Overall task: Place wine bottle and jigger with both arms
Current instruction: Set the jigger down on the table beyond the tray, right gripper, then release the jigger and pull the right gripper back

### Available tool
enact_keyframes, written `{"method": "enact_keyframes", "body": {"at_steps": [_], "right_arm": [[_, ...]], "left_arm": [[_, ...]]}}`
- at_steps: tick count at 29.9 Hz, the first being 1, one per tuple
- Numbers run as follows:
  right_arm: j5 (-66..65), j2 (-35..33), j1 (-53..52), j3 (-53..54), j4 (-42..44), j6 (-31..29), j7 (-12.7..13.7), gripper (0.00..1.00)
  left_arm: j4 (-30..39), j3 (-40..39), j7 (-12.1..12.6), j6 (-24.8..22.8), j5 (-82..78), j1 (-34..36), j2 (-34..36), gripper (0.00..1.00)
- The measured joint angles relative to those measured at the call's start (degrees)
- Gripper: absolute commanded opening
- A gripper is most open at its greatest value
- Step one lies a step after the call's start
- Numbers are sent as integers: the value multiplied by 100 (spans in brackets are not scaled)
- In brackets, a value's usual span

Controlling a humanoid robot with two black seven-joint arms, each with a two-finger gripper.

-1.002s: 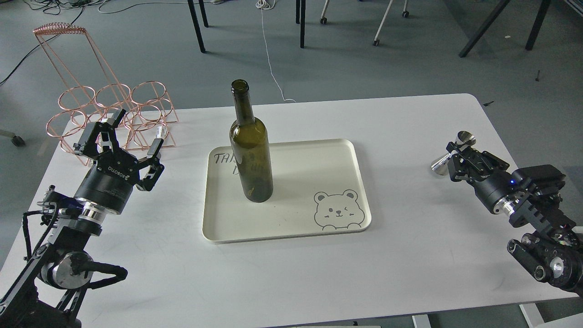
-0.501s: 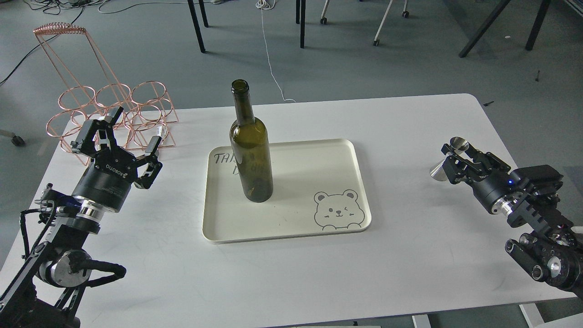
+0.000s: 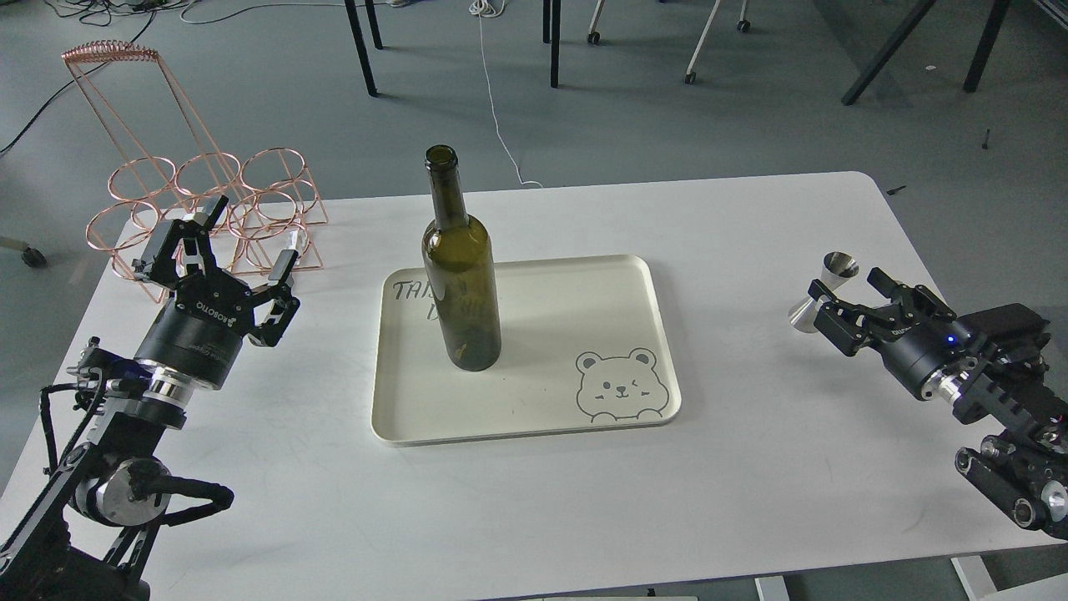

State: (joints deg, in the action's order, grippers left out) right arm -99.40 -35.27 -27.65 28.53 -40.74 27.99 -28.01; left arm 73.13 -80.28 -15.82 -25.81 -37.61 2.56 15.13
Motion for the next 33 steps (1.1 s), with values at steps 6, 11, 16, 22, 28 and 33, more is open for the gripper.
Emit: {"method": "enact_keyframes", "body": {"at_steps": [6,11,16,22,28,33], "right_arm": [[440,-1174,287,-372,-1110,0,0,94],[1322,-1985,444,-401,-2275,0,0,95],[3195,-2221,267,-338,-3661,-38,1,96],[5265,-1679,-705,-282,-4134,-942,2,97],[6935,-210,-1511,-261,-3496,-1427,2,97],[7811,769,-1755,22,-2608,-2445,1,98]], "left_arm": [[0,-7,0,0,0,0,4,98],[39,-7,0,-2,0,13,15,98],[113,8,0,-11,-1,17,18,98],[160,12,1,-12,-9,17,52,98],[195,26,2,-11,-32,82,160,98],[198,36,-3,2,-70,96,287,98]]}}
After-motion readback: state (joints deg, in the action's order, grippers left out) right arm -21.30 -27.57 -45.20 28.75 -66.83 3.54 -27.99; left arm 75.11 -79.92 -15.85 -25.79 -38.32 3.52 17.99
